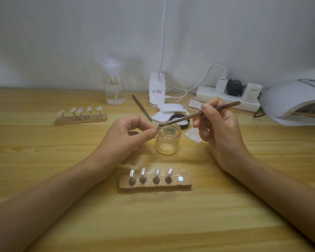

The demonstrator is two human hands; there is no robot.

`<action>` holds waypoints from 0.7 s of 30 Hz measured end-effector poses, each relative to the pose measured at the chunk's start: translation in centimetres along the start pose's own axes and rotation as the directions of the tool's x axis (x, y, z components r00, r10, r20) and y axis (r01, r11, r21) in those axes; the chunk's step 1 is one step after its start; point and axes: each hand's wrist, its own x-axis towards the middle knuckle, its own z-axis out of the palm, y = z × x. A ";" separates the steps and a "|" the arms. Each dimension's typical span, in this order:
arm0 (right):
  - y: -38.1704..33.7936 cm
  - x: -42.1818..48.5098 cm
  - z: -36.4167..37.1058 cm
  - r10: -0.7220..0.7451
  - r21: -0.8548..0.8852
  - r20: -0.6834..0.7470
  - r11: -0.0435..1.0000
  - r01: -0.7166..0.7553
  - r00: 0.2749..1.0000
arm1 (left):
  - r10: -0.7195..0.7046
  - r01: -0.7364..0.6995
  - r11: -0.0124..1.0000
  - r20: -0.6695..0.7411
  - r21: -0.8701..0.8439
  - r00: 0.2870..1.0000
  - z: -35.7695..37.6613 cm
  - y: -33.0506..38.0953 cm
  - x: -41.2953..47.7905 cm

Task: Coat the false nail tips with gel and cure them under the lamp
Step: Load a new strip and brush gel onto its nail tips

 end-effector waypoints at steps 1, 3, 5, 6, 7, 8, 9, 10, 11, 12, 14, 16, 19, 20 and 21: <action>0.0 0.0 0.0 0.004 -0.014 0.005 1.000 -0.004 1.000 | 0.001 -0.001 1.000 0.000 0.000 1.000 0.0 0.0 0.0; 0.1 -0.1 0.0 0.029 -0.040 -0.029 0.999 -0.030 0.999 | 0.004 -0.004 1.000 -0.001 -0.001 1.000 0.0 0.0 0.0; 0.2 0.0 -0.1 0.049 -0.039 -0.073 0.998 -0.052 0.996 | 0.006 -0.006 1.000 0.001 -0.002 1.000 0.0 0.0 0.0; 0.2 0.1 -0.1 0.050 -0.025 -0.079 0.998 -0.052 0.996 | 0.006 -0.006 1.000 0.003 -0.002 1.000 0.0 -0.1 0.0; 0.1 0.1 -0.2 0.041 -0.012 -0.072 0.999 -0.042 0.997 | 0.005 -0.005 1.000 0.004 -0.004 1.000 0.0 -0.1 0.0; 0.1 0.1 -0.1 0.027 -0.002 -0.053 1.000 -0.027 0.998 | 0.004 -0.004 1.000 0.003 -0.005 1.000 0.0 -0.1 0.0; 0.1 0.1 -0.1 0.015 0.000 -0.029 1.000 -0.015 0.999 | 0.004 -0.004 1.000 0.002 -0.007 1.000 0.0 -0.1 0.0; 0.1 0.1 -0.1 0.008 -0.004 -0.008 1.000 -0.009 1.000 | 0.005 -0.005 1.000 0.002 -0.007 1.000 0.0 -0.2 0.0; 0.1 0.0 0.0 0.010 -0.012 0.004 1.000 -0.010 1.000 | 0.007 -0.007 1.000 0.003 -0.007 1.000 0.0 -0.2 0.1; 0.2 0.0 0.0 0.016 -0.020 0.003 1.000 -0.016 1.000 | 0.009 -0.009 1.000 0.003 -0.008 1.000 0.0 -0.2 0.0; 0.2 0.0 0.0 0.037 -0.028 -0.031 0.999 -0.038 0.999 | 0.017 -0.017 1.000 -0.002 -0.011 1.000 -0.1 -0.2 0.0; 0.3 0.1 -0.1 0.051 -0.012 -0.066 0.999 -0.052 0.997 | 0.037 -0.037 0.999 -0.007 -0.006 0.999 -0.1 -0.2 0.0; 0.2 0.2 -0.2 0.021 0.017 -0.030 1.000 -0.020 0.999 | 0.056 -0.056 0.998 -0.004 -0.001 0.998 -0.1 -0.3 0.0; 0.2 0.2 -0.2 0.013 0.015 -0.008 1.000 -0.013 1.000 | 0.062 -0.062 0.998 0.001 -0.003 0.998 -0.1 -0.4 0.0; 0.2 0.1 -0.1 0.010 0.007 0.008 1.000 -0.010 1.000 | 0.067 -0.067 0.998 0.006 -0.006 0.998 -0.1 -0.4 0.0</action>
